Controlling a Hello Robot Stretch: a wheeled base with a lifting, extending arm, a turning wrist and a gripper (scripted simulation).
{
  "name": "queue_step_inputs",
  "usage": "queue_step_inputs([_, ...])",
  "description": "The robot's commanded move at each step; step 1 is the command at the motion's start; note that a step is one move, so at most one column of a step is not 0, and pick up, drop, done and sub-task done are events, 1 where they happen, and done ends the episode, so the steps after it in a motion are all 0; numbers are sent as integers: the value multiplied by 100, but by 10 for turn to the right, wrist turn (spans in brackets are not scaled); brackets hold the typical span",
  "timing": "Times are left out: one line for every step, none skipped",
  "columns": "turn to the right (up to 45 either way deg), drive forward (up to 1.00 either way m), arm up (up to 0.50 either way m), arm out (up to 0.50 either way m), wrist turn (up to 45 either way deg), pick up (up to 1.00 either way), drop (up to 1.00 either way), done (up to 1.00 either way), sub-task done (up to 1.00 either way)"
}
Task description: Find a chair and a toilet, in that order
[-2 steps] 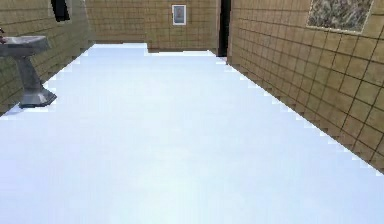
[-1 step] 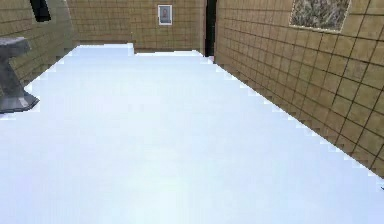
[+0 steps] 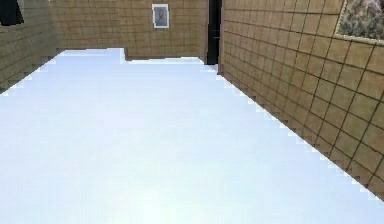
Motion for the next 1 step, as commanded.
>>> queue_step_inputs([0, 100, 0, 0, 0, 0, 0, 0, 0])
